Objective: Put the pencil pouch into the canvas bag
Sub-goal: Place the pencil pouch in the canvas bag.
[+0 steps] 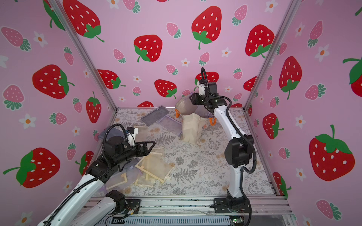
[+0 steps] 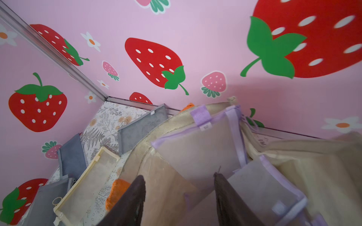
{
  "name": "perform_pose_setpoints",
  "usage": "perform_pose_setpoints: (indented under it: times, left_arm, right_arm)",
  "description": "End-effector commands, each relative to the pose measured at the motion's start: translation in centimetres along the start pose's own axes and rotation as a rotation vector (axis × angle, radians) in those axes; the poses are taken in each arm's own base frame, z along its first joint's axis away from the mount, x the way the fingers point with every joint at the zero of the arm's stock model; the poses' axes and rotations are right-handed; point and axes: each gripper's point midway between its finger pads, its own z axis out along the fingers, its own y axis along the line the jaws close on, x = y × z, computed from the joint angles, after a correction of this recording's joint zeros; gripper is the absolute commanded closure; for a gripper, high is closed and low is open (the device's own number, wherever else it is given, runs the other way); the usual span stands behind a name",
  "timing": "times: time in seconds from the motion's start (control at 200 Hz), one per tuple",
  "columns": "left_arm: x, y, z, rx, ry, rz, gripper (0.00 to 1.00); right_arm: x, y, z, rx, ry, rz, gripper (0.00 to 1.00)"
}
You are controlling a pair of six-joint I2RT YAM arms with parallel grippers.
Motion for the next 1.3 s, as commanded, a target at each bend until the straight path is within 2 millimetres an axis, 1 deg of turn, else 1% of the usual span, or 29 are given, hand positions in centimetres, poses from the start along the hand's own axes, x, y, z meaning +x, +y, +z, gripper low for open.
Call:
perform_pose_setpoints:
  times: [0.0, 0.13, 0.25, 0.35, 0.425, 0.52, 0.585, 0.67, 0.77, 0.915, 0.946, 0.956, 0.976, 1.111, 1.206, 1.296]
  left_arm:
    - [-0.7, -0.6, -0.4, 0.020, -0.027, 0.015, 0.15]
    - [-0.6, -0.5, -0.3, 0.017, -0.021, 0.017, 0.15]
    - [-0.5, -0.5, -0.2, 0.020, -0.023, 0.013, 0.15]
    - [-0.5, -0.5, 0.0, 0.024, -0.021, 0.010, 0.15]
    - [-0.6, -0.5, 0.1, 0.024, -0.018, 0.012, 0.15]
    - [-0.6, -0.4, 0.4, 0.022, -0.013, 0.013, 0.15]
    - [-0.6, -0.4, 0.6, 0.025, -0.010, 0.011, 0.15]
    - [-0.8, -0.6, 0.7, 0.031, -0.012, 0.010, 0.15]
    - [-0.9, -0.6, 0.5, 0.031, -0.019, 0.012, 0.15]
    - [-0.8, -0.4, 0.4, 0.017, -0.020, 0.018, 0.15]
    - [-0.8, -0.4, 0.4, 0.016, -0.021, 0.019, 0.15]
    - [-0.8, -0.3, 0.5, 0.016, -0.019, 0.019, 0.15]
    - [-0.8, -0.4, 0.5, 0.017, -0.020, 0.019, 0.15]
    - [-0.8, -0.2, 0.7, 0.018, -0.023, 0.014, 0.15]
    - [-0.7, -0.2, 0.9, 0.017, -0.020, 0.013, 0.15]
    - [-0.7, -0.1, 1.0, 0.015, -0.020, 0.015, 0.15]
  right_arm:
    - [-0.9, 1.5, 1.2, -0.060, -0.019, -0.037, 0.42]
    - [-2.3, 2.2, 2.6, -0.111, -0.057, -0.050, 0.41]
    - [-3.6, 2.9, 3.3, -0.144, -0.102, -0.051, 0.41]
    - [-3.7, 3.0, 3.9, -0.145, -0.106, -0.056, 0.42]
    - [-4.0, 3.3, 3.9, -0.156, -0.117, -0.066, 0.42]
    - [-5.1, 4.2, 3.5, -0.182, -0.156, -0.085, 0.42]
    - [-5.4, 3.8, 3.7, -0.158, -0.161, -0.082, 0.42]
    - [-4.6, 2.1, 4.7, -0.102, -0.122, -0.064, 0.43]
    - [-2.7, -0.3, 5.8, -0.043, -0.058, -0.017, 0.45]
    - [-0.6, -1.7, 6.0, 0.018, 0.012, -0.023, 0.48]
    - [-0.3, -1.9, 5.9, 0.031, 0.027, -0.029, 0.48]
    - [-0.2, -2.0, 5.9, 0.036, 0.032, -0.030, 0.50]
    - [0.1, -2.2, 5.8, 0.046, 0.044, -0.035, 0.51]
    - [1.7, -3.4, 4.7, 0.122, 0.103, -0.065, 0.58]
    - [2.3, -4.3, 3.0, 0.195, 0.131, -0.086, 0.62]
    - [2.9, -4.6, 1.4, 0.237, 0.146, -0.103, 0.65]
